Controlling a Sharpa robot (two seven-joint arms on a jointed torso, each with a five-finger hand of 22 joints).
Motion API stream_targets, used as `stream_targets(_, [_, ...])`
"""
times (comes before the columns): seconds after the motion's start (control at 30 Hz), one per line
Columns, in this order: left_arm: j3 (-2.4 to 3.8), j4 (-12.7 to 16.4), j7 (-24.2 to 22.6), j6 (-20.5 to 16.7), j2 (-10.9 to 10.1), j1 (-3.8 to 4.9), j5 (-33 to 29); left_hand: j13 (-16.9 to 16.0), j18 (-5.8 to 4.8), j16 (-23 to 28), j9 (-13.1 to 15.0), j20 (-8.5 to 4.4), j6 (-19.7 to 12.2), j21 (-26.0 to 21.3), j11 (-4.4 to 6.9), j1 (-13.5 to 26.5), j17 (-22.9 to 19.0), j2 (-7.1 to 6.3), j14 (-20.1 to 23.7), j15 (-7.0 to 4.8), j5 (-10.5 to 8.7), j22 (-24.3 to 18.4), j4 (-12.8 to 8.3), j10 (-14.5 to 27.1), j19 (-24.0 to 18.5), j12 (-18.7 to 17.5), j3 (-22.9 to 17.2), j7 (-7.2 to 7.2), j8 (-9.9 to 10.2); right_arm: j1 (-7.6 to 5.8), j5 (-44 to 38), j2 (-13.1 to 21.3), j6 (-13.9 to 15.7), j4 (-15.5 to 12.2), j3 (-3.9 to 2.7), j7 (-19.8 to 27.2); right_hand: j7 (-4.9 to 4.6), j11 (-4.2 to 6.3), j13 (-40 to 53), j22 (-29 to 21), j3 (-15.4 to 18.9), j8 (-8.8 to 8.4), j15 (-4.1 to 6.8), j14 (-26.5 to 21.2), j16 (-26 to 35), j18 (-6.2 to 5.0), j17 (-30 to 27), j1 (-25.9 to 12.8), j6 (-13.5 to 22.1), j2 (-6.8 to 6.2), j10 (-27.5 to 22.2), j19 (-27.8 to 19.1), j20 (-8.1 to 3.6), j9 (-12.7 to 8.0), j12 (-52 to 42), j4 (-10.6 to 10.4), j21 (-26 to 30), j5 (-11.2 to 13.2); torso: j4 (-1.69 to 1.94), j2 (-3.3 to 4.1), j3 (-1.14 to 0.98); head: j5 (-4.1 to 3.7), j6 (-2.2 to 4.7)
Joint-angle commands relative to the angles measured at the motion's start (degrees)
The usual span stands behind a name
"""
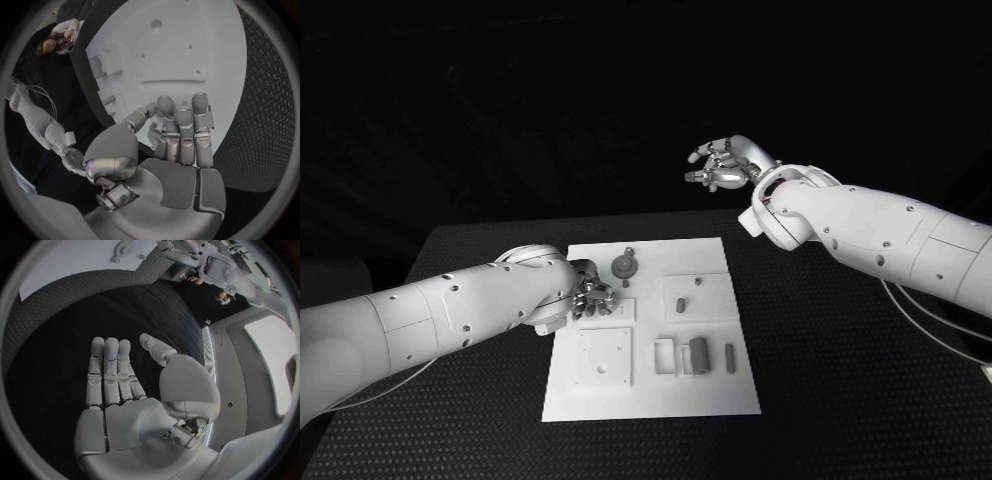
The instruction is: Assemble the parts on the task board
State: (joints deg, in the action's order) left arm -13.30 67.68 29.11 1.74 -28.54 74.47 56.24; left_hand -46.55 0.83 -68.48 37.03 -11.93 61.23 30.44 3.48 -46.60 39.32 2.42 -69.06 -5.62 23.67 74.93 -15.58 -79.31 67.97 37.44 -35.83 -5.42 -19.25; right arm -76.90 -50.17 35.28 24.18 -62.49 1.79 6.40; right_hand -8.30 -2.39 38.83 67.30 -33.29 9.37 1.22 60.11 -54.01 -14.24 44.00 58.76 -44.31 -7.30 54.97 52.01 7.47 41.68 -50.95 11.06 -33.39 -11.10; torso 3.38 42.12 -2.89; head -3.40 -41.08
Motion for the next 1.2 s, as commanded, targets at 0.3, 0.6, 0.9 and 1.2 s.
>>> stream_targets(0.3, [-0.39,0.2,0.16,0.43,0.12,-0.66,1.55,0.12,0.7,-0.43,-0.03,-1.31,4.54,0.3,0.57,-0.79,-0.34,1.22,2.79,-2.25,-0.56,1.22,-0.14,0.88,0.89,0.38,-0.36,3.19,0.38,0.04,0.02,0.0,-0.71,0.0,-0.02,0.61,-2.45,-2.26,-0.18,-0.01,0.29,0.24,-0.01,0.6,0.52,-0.76,0.2,0.16,-2.8,0.22,-5.62,0.36,0.03,-0.11,-0.42,0.02,0.41,0.26,0.0,0.0,0.02,-0.06,-0.01])
stream_targets(0.6, [-0.39,0.34,-0.05,-0.4,0.18,-0.69,2.35,0.17,0.7,-0.63,-0.02,-1.34,4.56,0.33,0.59,-0.87,-0.6,1.27,2.79,-2.29,-0.7,1.22,-0.19,0.84,0.94,0.46,-0.36,3.2,0.41,0.09,0.03,-0.03,-0.7,0.02,-0.02,0.63,-2.45,-2.26,-0.31,0.01,0.32,0.26,-0.01,0.64,0.64,-0.76,0.35,0.14,-2.79,0.22,-5.64,0.38,0.03,-0.15,-0.51,-0.01,0.46,0.26,0.01,0.02,0.01,-0.09,0.01])
stream_targets(0.9, [-0.39,0.67,-0.51,-1.03,0.16,-0.73,4.09,0.41,0.65,-1.33,-0.01,-1.4,4.4,0.31,0.53,-1.05,-1.71,1.55,2.97,-2.36,-2.28,1.2,-0.27,0.9,0.95,0.67,-0.36,3.13,0.72,0.22,0.05,-0.07,-0.77,0.08,-0.02,0.62,-2.46,-2.27,-0.4,0.02,0.34,0.26,-0.02,0.66,0.73,-0.76,0.44,0.15,-2.78,0.23,-5.66,0.39,0.03,-0.19,-0.56,-0.03,0.5,0.26,0.01,0.0,0.01,-0.1,-0.1])
stream_targets(1.2, [-0.39,0.99,-0.51,-1.76,0.1,-0.79,5.53,0.54,0.62,-1.75,0.01,-1.42,4.4,0.31,0.51,-1.18,-2.32,1.66,3.07,-2.37,-3.06,1.2,-0.27,0.9,0.95,0.8,-0.41,3.12,0.86,0.25,0.08,-0.09,-0.8,0.05,-0.02,0.64,-2.46,-2.27,-0.51,0.04,0.37,0.27,-0.02,0.69,0.85,-0.76,0.57,0.12,-2.77,0.23,-5.69,0.4,0.04,-0.23,-0.63,-0.07,0.55,0.26,-0.02,0.0,-0.01,-0.12,-0.14])
